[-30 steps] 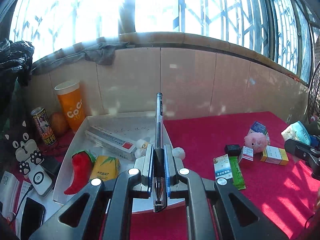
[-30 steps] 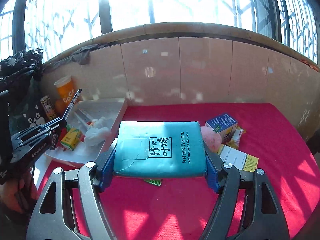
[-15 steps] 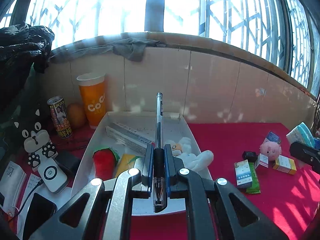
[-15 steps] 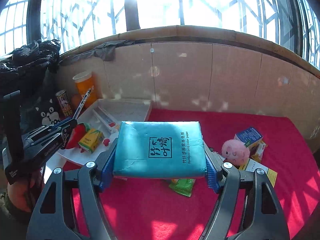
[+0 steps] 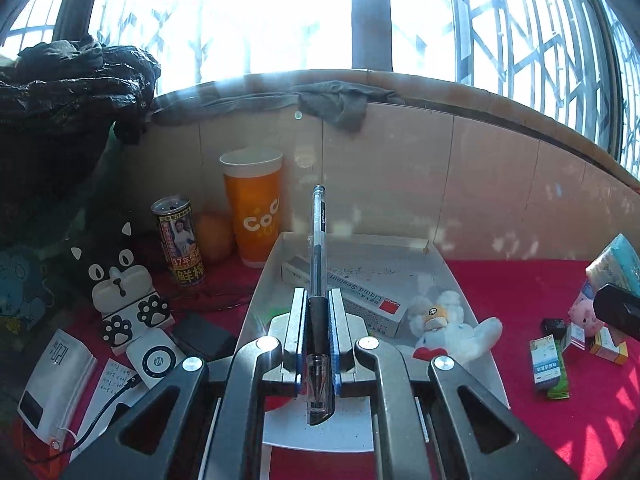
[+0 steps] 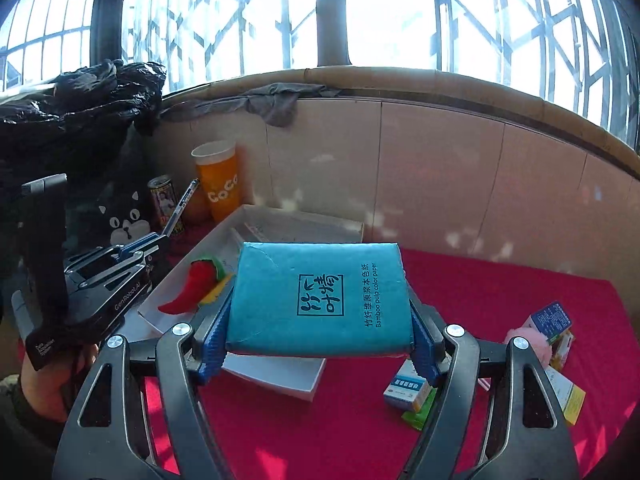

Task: Organize objects
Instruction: 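Carry the pen and blue tissue pack over the tray with both tools, then open both tools to drop the pen and blue tissue pack into the tray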

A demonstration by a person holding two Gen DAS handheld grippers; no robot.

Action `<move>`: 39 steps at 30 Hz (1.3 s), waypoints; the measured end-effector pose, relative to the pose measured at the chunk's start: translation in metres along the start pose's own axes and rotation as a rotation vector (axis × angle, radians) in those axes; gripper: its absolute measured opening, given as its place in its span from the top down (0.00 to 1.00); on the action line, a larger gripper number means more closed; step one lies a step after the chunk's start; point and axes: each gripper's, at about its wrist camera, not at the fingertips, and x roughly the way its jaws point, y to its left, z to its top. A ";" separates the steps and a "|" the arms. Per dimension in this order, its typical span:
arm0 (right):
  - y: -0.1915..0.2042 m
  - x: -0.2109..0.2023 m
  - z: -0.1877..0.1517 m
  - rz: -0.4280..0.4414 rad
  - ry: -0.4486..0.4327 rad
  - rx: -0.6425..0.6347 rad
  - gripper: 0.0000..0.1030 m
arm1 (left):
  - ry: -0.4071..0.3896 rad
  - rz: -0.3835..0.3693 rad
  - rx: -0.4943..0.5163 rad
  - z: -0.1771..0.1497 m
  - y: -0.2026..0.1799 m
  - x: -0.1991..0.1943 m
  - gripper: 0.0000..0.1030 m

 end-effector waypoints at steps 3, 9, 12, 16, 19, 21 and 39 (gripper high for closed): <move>0.013 0.011 0.003 0.018 0.004 -0.021 0.28 | -0.001 0.018 0.004 0.003 0.005 0.004 0.92; 0.029 0.038 0.009 0.069 0.021 0.007 0.28 | 0.009 0.043 0.004 0.015 0.020 0.021 0.92; 0.037 0.056 0.008 0.108 0.055 0.023 0.28 | 0.041 0.000 0.005 0.026 0.028 0.038 0.92; 0.049 0.083 0.002 0.162 0.111 0.024 0.28 | 0.062 -0.070 0.013 0.036 0.030 0.057 0.92; 0.060 0.104 -0.005 0.165 0.138 0.000 0.28 | 0.071 -0.123 0.016 0.044 0.024 0.071 0.92; 0.063 0.118 -0.008 0.140 0.150 -0.016 0.28 | 0.076 -0.129 0.052 0.050 0.013 0.081 0.91; 0.035 0.088 -0.024 0.019 0.040 0.001 0.00 | -0.082 -0.033 0.015 0.048 -0.003 0.041 0.00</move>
